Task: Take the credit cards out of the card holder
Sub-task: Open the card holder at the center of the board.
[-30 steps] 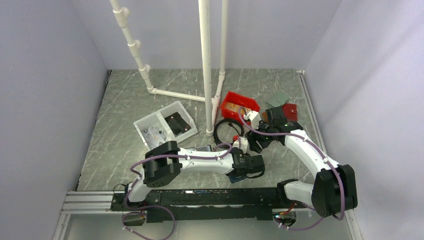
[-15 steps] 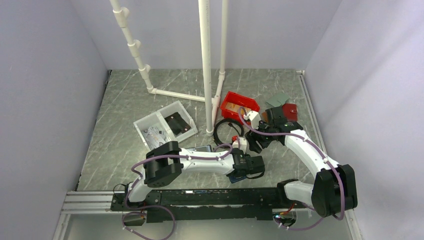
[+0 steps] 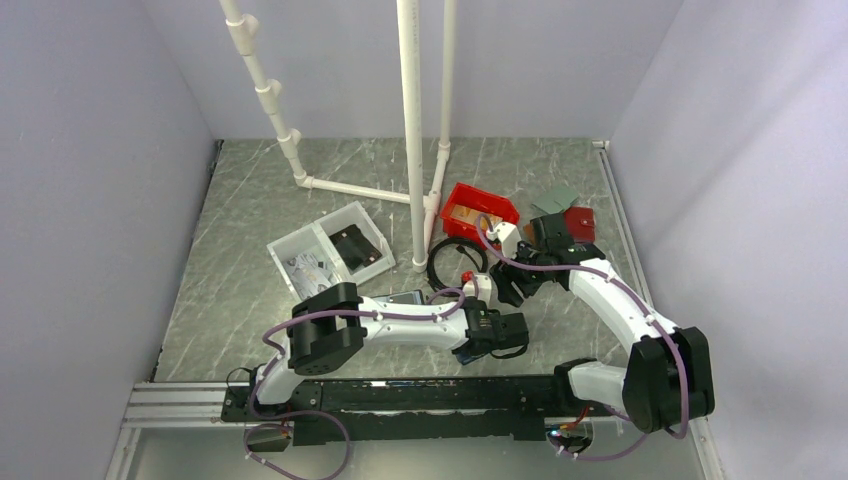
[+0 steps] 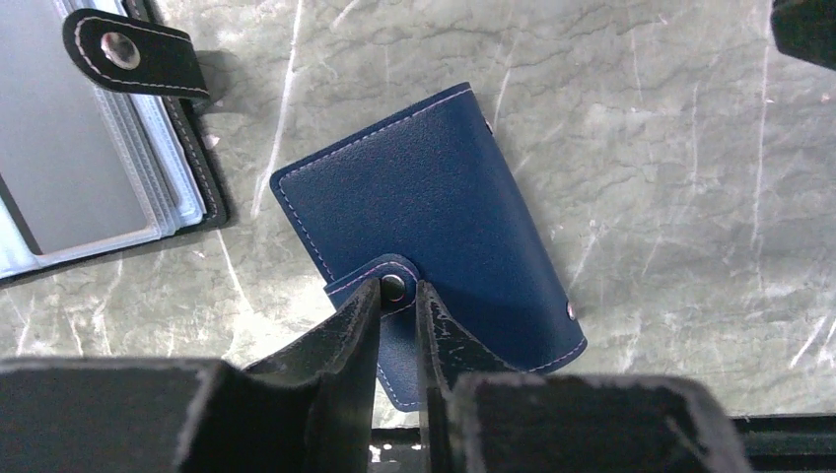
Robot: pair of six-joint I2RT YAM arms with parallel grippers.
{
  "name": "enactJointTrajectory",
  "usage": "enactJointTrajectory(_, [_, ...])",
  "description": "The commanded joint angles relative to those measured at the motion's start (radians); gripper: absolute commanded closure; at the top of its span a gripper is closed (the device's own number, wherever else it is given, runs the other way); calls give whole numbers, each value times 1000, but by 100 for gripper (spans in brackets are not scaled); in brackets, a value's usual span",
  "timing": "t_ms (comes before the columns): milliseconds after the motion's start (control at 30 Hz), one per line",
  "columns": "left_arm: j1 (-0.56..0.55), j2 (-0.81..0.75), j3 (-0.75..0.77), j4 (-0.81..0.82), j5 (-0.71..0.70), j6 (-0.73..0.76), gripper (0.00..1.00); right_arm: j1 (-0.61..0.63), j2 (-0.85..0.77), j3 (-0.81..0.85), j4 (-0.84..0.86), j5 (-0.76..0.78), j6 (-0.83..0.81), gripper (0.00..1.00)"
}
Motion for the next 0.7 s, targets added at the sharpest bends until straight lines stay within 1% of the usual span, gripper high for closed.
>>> enactJointTrajectory(0, [10, 23, -33, -102, -35, -24, 80, 4, 5, 23, -5, -21, -7, 35])
enactJointTrajectory(133, [10, -26, -73, -62, -42, -17, 85, 4, 4, 24, -10, -30, -13, 36])
enactJointTrajectory(400, [17, -185, -240, 125, -30, 26, 91, 5, -20, 34, -49, -108, -59, 36])
enactJointTrajectory(567, [39, -319, -388, 332, 43, 85, 95, 8, -47, 47, -101, -213, -138, 35])
enactJointTrajectory(667, [57, -400, -518, 504, 103, 139, 97, 23, -68, 51, -143, -286, -214, 35])
